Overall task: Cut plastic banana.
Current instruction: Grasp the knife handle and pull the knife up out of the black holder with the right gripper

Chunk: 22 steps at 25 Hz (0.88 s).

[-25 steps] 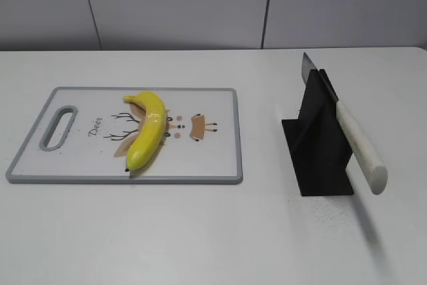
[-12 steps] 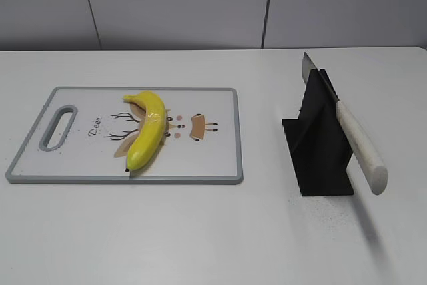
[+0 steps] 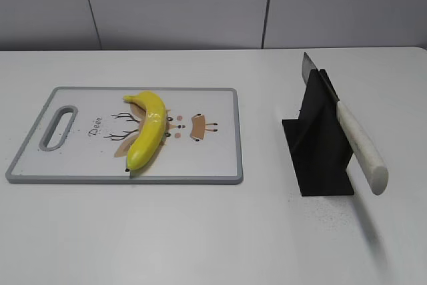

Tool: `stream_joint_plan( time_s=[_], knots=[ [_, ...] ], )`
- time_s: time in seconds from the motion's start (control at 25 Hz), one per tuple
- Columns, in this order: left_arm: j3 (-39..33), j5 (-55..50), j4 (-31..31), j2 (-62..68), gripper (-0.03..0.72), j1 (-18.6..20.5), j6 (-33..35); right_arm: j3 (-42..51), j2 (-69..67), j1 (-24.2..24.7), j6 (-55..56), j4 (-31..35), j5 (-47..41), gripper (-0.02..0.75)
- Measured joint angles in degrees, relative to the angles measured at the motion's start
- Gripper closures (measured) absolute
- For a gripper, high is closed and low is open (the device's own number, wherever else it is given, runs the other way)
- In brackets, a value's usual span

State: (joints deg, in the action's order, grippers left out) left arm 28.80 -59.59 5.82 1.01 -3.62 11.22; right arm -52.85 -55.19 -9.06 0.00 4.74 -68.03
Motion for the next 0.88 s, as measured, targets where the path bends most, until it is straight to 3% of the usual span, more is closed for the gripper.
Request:
stream_joint_plan(
  time_s=[0.48, 0.88],
  knots=[
    [0.0, 0.0, 0.0, 0.0, 0.100, 0.0, 0.0, -5.2, -17.4, -4.6, -0.4, 3.5, 0.9, 0.148],
    [0.0, 0.0, 0.0, 0.0, 0.100, 0.0, 0.0, -7.7, -28.3, -11.7, 4.0, 1.5, 7.1, 0.157]
  ],
)
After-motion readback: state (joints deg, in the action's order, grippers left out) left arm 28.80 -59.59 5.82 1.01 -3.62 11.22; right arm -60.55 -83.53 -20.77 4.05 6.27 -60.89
